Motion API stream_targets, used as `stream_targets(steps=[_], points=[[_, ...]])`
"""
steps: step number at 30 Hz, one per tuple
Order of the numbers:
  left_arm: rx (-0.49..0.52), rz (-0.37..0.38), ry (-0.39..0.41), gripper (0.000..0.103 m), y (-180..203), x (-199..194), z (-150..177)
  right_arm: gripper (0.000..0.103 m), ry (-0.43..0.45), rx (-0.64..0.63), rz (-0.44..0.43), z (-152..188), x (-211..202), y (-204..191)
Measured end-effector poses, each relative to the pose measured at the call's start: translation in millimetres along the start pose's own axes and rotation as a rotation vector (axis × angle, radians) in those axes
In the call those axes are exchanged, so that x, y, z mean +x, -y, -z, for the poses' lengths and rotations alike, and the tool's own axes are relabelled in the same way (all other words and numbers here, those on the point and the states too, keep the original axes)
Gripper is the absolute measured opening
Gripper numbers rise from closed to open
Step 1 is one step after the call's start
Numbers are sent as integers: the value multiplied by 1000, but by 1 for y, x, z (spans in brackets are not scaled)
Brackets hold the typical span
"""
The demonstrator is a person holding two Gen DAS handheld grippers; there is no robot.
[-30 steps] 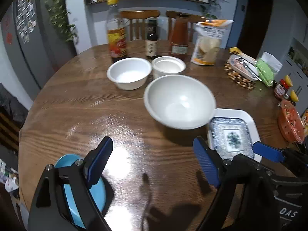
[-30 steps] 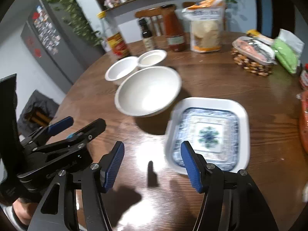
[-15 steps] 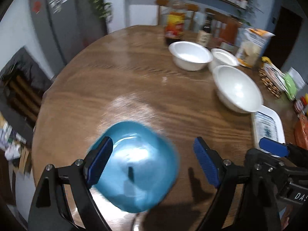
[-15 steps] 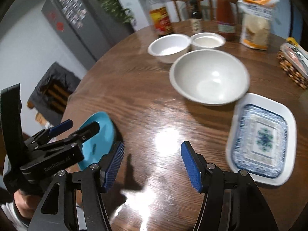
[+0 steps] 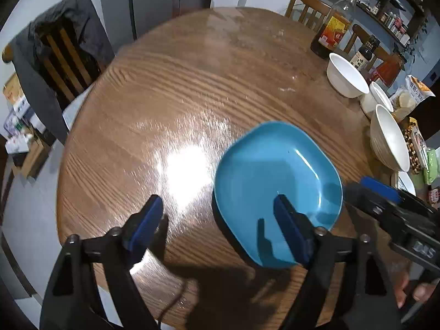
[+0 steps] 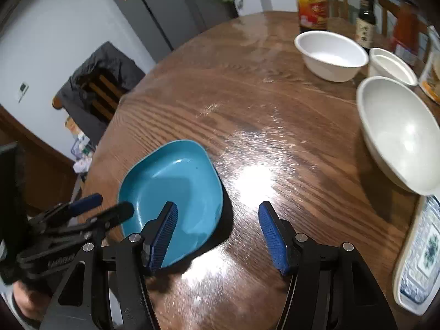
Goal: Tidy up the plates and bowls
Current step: 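Move both grippers to the teal-blue plate and grasp its rim, then lift the teal-blue plate with both grippers and carry it over the stacked plates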
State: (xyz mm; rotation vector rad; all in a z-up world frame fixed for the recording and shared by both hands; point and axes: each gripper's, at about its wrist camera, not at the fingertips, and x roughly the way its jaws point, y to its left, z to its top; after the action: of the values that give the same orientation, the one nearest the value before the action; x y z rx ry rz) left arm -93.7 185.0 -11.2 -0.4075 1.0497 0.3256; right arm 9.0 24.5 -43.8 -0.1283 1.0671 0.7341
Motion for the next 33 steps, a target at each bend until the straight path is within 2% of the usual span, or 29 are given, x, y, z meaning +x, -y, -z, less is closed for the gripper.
stream_targets(steps=[4,5,7,8,10,13,17,21,26,33], points=[[-1,33,-38,54,6,8,6,60,-25,-12,-3,-3,15,-6],[-2,40,-49,51,7,11,7,55,-27,-16,-5,-3,17,-5],[-12,67,-79,38,7,17,10,49,-34,-22,-7,-4,20,-8],[-8,65,-75,36,8,17,11,43,-40,-22,-5,-4,22,-9],[7,69,-74,25,10,18,12,39,-55,-17,-8,-4,26,-8],[26,72,-73,15,14,21,11,30,-68,-18,13,-2,30,-8],[34,77,-66,14,15,22,11,10,-69,13,34,0,29,3],[60,80,-48,12,21,19,8,9,-54,17,67,7,21,6],[111,82,0,12,36,9,2,9,5,11,120,10,-2,6],[189,123,54,12,65,-6,-6,9,102,75,159,16,-45,20]])
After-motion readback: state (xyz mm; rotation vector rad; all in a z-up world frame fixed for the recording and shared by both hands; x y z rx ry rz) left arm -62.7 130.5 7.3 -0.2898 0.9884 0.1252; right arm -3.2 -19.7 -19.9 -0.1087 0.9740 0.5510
